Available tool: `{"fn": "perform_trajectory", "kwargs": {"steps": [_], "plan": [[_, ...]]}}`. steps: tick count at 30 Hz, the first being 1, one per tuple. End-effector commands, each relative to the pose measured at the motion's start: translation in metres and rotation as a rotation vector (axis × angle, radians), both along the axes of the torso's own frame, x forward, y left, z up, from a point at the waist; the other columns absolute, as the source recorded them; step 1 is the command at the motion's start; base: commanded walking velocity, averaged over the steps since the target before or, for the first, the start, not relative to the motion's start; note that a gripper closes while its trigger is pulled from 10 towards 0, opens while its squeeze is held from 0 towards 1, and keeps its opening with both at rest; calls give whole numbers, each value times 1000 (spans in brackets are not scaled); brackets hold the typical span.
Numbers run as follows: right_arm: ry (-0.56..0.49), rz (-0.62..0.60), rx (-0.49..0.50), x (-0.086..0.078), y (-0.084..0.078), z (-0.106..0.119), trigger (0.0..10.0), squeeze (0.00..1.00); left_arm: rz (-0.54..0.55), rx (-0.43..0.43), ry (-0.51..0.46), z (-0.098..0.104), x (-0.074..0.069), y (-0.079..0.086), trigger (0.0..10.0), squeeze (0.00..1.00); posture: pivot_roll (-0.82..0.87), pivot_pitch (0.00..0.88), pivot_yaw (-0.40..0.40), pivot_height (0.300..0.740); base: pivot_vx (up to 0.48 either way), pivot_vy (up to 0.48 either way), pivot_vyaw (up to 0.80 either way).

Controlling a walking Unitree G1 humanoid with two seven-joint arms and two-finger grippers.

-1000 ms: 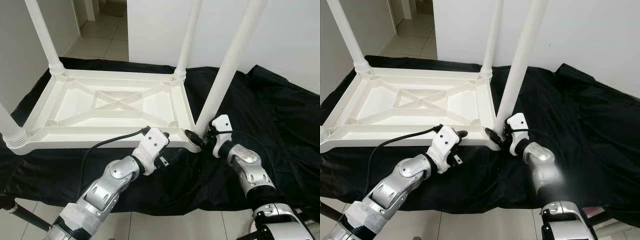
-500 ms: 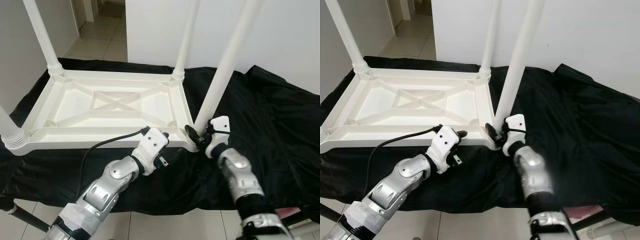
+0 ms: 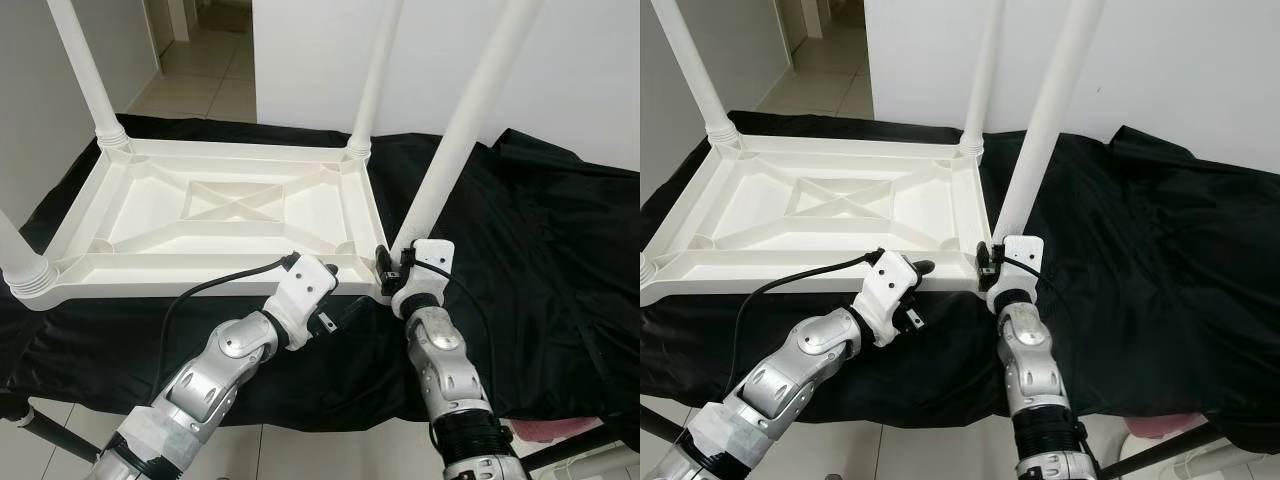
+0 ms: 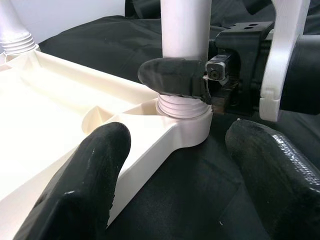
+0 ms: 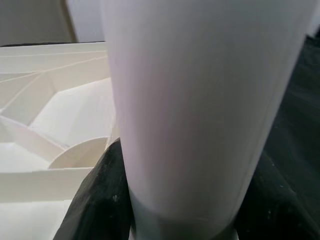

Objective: Building children table

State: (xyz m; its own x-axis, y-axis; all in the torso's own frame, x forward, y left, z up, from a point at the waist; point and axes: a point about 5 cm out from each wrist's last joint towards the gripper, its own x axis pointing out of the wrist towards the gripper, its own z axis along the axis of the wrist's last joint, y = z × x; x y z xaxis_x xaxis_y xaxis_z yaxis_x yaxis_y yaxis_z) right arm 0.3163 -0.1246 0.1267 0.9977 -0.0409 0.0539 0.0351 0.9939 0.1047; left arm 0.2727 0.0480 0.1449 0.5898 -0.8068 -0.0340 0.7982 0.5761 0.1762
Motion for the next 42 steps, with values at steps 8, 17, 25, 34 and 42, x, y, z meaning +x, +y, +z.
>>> {"fn": "perform_trajectory", "kwargs": {"steps": [8, 17, 25, 34, 42], "plan": [[82, -23, 24, -5, 2, -13, 10000, 1000, -117, 24, 20, -2, -5, -3, 10000, 0, -1, 51, -52, 740, 0, 0, 0], [40, 15, 35, -9, 2, -7, 10000, 1000, -114, 22, 21, -3, -7, -3, 10000, 0, 1, 53, -59, 740, 0, 0, 0], [-16, 109, 12, -10, -9, -3, 10000, 322, -115, 21, 23, -3, -7, -3, 10000, 0, 1, 51, -62, 740, 0, 0, 0], [-79, 379, -104, -3, -28, 3, 10000, 0, -124, 28, 19, -3, -6, -4, 10000, 0, -3, 35, -52, 740, 0, 0, 0], [-95, 570, -200, 8, -26, 9, 10000, 0, -135, 33, 15, -2, -5, -5, 10000, 0, -2, 27, -44, 740, 0, 0, 0]]}}
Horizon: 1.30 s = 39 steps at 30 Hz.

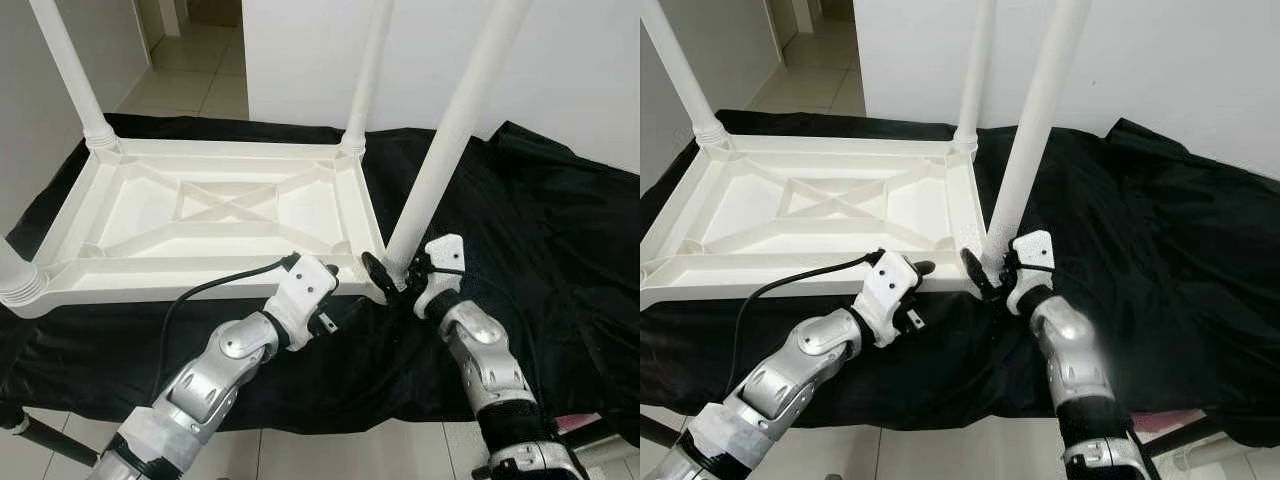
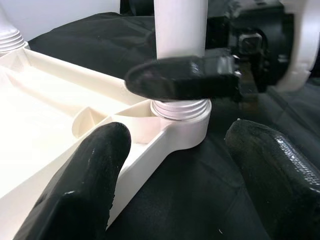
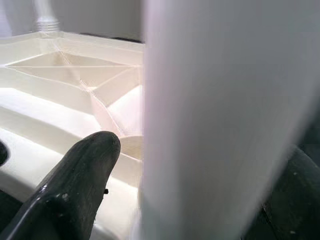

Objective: Building children table

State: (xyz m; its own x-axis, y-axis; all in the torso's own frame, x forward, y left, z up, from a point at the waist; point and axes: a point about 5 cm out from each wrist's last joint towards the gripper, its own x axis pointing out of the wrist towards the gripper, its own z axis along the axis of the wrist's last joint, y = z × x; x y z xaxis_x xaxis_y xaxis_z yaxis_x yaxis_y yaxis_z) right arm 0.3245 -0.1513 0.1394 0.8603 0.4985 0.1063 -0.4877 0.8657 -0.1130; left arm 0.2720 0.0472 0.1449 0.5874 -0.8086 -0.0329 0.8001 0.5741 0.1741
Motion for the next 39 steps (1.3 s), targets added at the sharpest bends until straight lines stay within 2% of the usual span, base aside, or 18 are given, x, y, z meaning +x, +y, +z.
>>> {"fn": "perform_trajectory", "kwargs": {"steps": [1, 2, 3, 5, 10, 11, 19, 20, 21, 32, 39], "plan": [[12, 46, -15, 1, 2, -4, 9686, 0, -133, 36, 12, -2, -5, -4, 10000, 0, 0, 26, -44, 740, 0, 0, 0], [12, 46, -15, 1, 2, -4, 9686, 0, -133, 36, 12, -2, -5, -4, 10000, 0, 0, 26, -44, 740, 0, 0, 0], [19, 79, -32, 3, 3, -5, 7020, 0, -132, 36, 11, -2, -4, -4, 10000, 0, 2, 25, -44, 740, 0, 0, 0], [47, 111, -65, 6, 2, -9, 2863, 0, -128, 35, 7, -1, -3, -4, 10000, 0, 8, 21, -45, 740, 0, 0, 0], [63, 128, -99, 8, 1, -14, 1922, 0, -125, 33, 4, 0, -3, -4, 10000, 0, 9, 22, -46, 740, 0, 0, 0], [69, 132, -100, 7, 0, -15, 0, 0, -123, 34, 4, 0, -2, -3, 10000, 0, 10, 22, -46, 740, 0, 0, 0], [83, 129, -85, 5, -6, -20, 0, 0, -124, 32, 6, 0, -3, -3, 10000, 0, 5, 27, -42, 740, 0, 0, 0], [83, 122, -80, 5, -6, -20, 2784, 0, -125, 34, 6, 0, -3, -3, 10000, 0, 4, 29, -41, 740, 0, 0, 0], [82, 112, -67, 6, -7, -19, 10000, 0, -126, 35, 7, 0, -3, -3, 10000, 0, 1, 32, -39, 740, 0, 0, 0], [61, -7, 7, 8, -4, -18, 10000, 0, -128, 39, 10, -1, -2, -2, 10000, 0, 4, 37, -33, 740, 0, 0, 0], [75, -153, 1, 6, -3, -22, 10000, 0, -121, 49, 29, -7, -3, 0, 10000, 0, 6, 40, -30, 740, 0, 0, 0]]}}
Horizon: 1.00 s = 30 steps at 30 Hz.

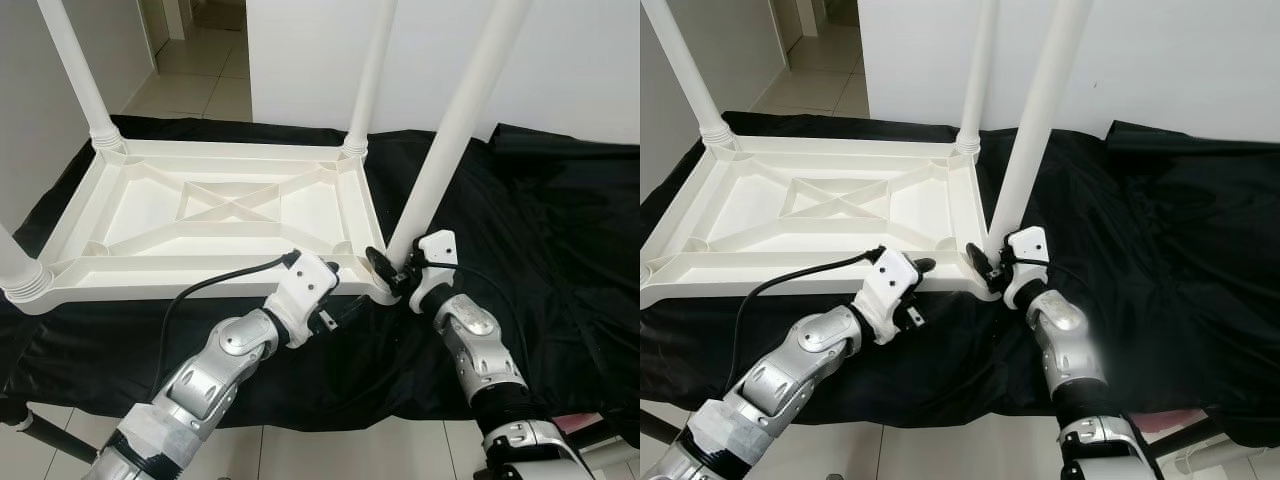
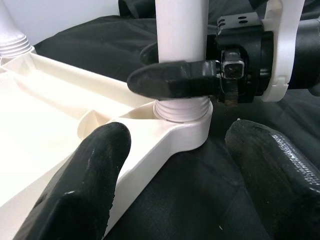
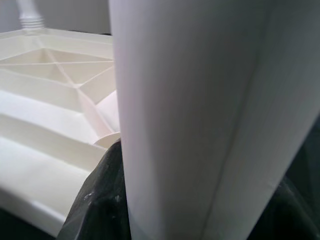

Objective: Building children table

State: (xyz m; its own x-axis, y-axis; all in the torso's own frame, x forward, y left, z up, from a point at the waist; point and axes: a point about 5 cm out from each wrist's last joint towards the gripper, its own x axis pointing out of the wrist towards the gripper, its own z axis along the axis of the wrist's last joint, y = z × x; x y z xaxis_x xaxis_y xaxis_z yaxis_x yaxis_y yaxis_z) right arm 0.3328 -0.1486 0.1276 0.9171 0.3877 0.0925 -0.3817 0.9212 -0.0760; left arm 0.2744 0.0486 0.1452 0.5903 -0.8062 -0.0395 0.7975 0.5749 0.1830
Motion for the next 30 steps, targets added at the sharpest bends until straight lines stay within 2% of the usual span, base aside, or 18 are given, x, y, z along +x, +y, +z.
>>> {"fn": "perform_trajectory", "kwargs": {"steps": [1, 3, 6, 13, 16, 20, 25, 26, 28, 29, 30], "plan": [[54, -76, -9, -3, -5, -12, 10000, 0, -122, 41, 36, -9, -6, -1, 10000, 0, 5, 39, -29, 740, 0, 0, 0], [58, -113, 4, -5, -4, -13, 10000, 0, -120, 43, 37, -10, -5, 0, 10000, 0, 5, 39, -29, 740, 0, 0, 0], [66, -244, 60, -10, 2, -17, 10000, 0, -114, 40, 35, -9, -3, -1, 10000, 0, 5, 31, -29, 740, 0, 0, 0], [71, -390, 92, -14, 9, -19, 10000, 0, -113, 36, 30, -8, -2, -3, 10000, 0, 2, 27, -29, 740, 0, 0, 0], [79, -480, 158, -14, 18, -16, 10000, 0, -111, 34, 25, -8, -1, -4, 10000, 0, 0, 27, -28, 740, 0, 0, 0], [77, -430, 157, -14, 27, -14, 10000, 0, -116, 34, 23, -9, -3, -5, 10000, 0, -2, 29, -29, 740, 0, 0, 0], [64, -413, 150, -14, 23, -12, 10000, 0, -117, 39, 18, -9, -3, -5, 10000, 0, 3, 33, -34, 740, 0, 0, 0], [59, -416, 149, -14, 21, -12, 10000, 306, -111, 38, 16, -8, -2, -4, 10000, 0, 4, 34, -36, 740, 0, 0, 0], [57, -420, 148, -14, 20, -11, 10000, 306, -107, 37, 15, -8, -2, -4, 10000, 0, 4, 34, -36, 740, 0, 0, 0], [54, -416, 153, -14, 19, -10, 10000, 765, -104, 34, 15, -8, -2, -4, 10000, 0, 6, 35, -41, 740, 0, 0, 0], [52, -414, 157, -14, 19, -10, 10000, 765, -103, 33, 15, -8, -2, -4, 10000, 0, 6, 35, -41, 740, 0, 0, 0]]}}
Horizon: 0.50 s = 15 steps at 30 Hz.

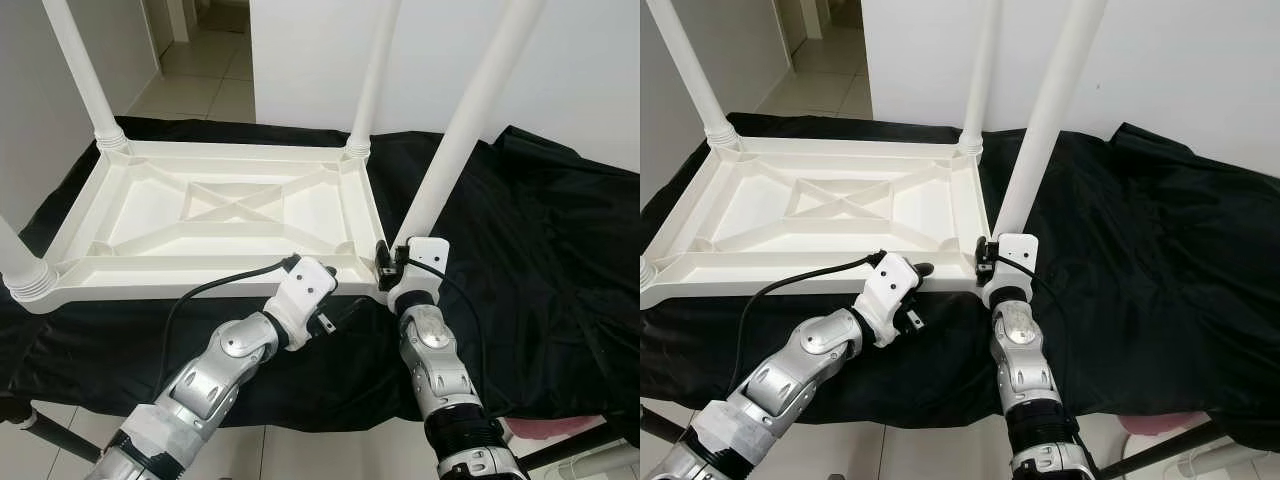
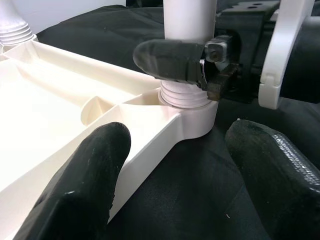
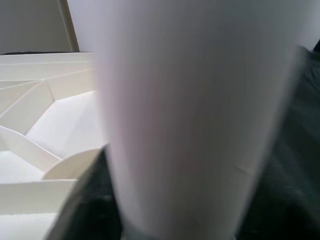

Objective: Building children table

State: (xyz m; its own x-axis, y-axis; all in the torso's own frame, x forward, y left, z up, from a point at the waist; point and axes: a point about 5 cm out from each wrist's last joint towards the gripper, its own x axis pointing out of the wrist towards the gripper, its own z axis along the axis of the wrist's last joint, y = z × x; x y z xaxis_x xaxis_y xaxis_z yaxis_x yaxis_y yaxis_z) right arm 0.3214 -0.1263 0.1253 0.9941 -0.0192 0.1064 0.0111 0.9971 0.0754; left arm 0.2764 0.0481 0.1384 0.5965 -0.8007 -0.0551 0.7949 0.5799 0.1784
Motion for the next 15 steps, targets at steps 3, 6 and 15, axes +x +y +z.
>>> {"fn": "perform_trajectory", "kwargs": {"steps": [3, 6, 15], "plan": [[27, 9, 9, -3, -5, -6, 10000, 1000, -114, 22, 3, -1, -5, -4, 10000, 0, 6, 37, -46, 740, 0, 0, 0], [15, 40, -5, -3, -7, -4, 10000, 1000, -116, 22, 2, -1, -6, -5, 10000, 0, 4, 37, -48, 740, 0, 0, 0], [-20, 236, -63, -2, -21, 3, 10000, 0, -117, 21, -4, 0, -6, -6, 10000, 0, -2, 41, -44, 740, 0, 0, 0]]}}
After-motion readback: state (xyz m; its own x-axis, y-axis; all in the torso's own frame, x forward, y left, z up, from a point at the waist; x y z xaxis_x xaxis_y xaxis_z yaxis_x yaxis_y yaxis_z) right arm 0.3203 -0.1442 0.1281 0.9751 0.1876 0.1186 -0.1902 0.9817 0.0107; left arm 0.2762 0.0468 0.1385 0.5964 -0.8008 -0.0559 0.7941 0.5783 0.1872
